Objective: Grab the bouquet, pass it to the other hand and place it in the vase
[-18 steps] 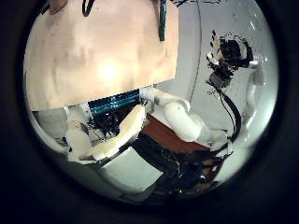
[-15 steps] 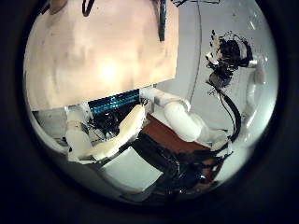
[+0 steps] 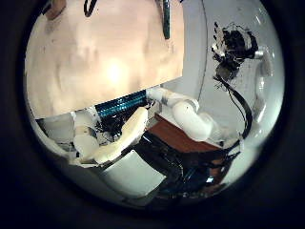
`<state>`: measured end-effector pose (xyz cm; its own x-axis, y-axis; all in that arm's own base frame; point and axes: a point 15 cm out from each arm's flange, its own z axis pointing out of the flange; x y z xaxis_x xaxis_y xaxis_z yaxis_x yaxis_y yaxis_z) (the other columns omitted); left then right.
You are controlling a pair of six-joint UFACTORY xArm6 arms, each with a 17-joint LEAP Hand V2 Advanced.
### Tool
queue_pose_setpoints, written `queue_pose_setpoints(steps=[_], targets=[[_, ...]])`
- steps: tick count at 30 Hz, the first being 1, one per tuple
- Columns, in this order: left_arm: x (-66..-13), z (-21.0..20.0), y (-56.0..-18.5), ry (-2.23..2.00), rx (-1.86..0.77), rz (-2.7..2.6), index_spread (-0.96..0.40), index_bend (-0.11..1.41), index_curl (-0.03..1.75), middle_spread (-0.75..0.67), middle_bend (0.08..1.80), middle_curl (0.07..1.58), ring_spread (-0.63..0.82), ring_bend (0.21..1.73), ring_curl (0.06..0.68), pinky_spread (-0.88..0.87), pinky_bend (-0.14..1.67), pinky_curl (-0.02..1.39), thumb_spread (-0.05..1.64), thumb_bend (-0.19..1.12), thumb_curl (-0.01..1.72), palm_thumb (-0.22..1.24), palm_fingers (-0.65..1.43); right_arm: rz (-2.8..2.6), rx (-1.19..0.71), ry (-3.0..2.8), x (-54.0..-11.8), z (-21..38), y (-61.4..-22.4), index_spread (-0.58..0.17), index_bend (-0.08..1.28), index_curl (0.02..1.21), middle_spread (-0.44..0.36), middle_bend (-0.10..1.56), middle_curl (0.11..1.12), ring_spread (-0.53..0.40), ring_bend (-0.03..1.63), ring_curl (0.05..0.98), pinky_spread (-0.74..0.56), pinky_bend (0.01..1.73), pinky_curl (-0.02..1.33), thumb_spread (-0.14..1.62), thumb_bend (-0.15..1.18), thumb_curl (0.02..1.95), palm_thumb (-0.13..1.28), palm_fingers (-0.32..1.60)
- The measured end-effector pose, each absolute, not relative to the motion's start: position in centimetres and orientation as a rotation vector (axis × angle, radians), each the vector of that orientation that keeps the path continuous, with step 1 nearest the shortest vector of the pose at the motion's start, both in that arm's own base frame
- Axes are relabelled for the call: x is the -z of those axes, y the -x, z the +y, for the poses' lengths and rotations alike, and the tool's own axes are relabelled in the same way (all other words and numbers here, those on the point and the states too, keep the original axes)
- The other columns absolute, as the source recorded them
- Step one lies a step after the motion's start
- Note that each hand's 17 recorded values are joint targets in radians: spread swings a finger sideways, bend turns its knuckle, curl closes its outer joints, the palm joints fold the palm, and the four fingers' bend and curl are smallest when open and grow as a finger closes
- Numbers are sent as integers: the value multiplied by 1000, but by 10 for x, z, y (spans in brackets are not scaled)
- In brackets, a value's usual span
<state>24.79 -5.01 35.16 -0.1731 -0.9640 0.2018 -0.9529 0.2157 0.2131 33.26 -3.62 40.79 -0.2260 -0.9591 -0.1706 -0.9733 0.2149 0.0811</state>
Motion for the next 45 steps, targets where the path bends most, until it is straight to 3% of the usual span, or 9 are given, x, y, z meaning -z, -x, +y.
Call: queue_pose_setpoints(steps=[4,12,15,16,18,22,26,33,45], targets=[[-355,-49,-252,-1787,41,-2219,242,192,399,387,214,336,561,340,219,506,169,209,943,-28,307,458,130,2401,-297,1820,-398,-41,-363,-235,151,248,39,292,349,112,494,233,332,329,287,1141,-22,346,597,381],[-355,-45,-251,-1795,41,-2202,244,192,398,387,210,336,559,341,219,505,169,212,943,-28,307,458,138,2462,-344,1735,-345,-48,-416,-166,93,221,138,365,366,79,598,246,325,400,296,1128,-26,343,543,327],[-353,-43,-250,-1804,41,-2188,237,191,399,385,205,335,559,342,219,505,172,213,943,-28,307,458,133,2451,-275,1707,-331,-50,-442,-10,170,222,158,309,349,74,623,249,320,456,307,1127,-25,344,534,256],[-353,-43,-249,-1805,41,-2187,236,191,399,385,203,335,559,343,219,505,172,213,943,-28,307,458,132,2449,-257,1699,-324,-51,-449,-60,111,208,147,359,363,75,629,249,319,464,308,1129,-25,342,529,254],[-352,-43,-249,-1804,41,-2180,240,191,398,396,203,334,560,339,218,505,172,214,943,-28,307,458,132,2451,-237,1683,-302,-52,-460,-72,131,209,129,359,361,74,640,246,317,478,308,1128,-27,341,519,243],[-350,-44,-250,-1814,42,-2169,241,190,397,402,210,335,560,337,218,505,171,214,947,-29,305,449,134,2465,-188,1641,-261,-58,-472,-121,137,213,194,453,381,80,683,244,293,470,296,1118,-22,346,515,269],[-349,-44,-251,-1819,46,-2161,242,191,397,404,210,334,561,337,218,505,172,214,949,-28,305,447,133,2500,-211,1628,-217,-61,-474,-121,143,225,174,470,381,63,718,245,268,475,288,1108,-21,350,528,272],[-346,-44,-257,-1823,51,-2153,247,192,397,390,203,334,561,338,219,505,172,215,949,-28,306,447,132,2546,-291,1638,-179,-61,-475,-70,151,250,138,481,375,53,740,234,251,495,277,1092,-21,358,552,262],[-349,-48,-266,-1820,56,-2160,243,195,403,379,193,324,557,340,219,505,176,219,950,-28,306,447,124,2576,-333,1631,-156,-70,-486,-72,155,266,135,492,367,56,768,218,242,512,260,1052,-22,377,590,267]])
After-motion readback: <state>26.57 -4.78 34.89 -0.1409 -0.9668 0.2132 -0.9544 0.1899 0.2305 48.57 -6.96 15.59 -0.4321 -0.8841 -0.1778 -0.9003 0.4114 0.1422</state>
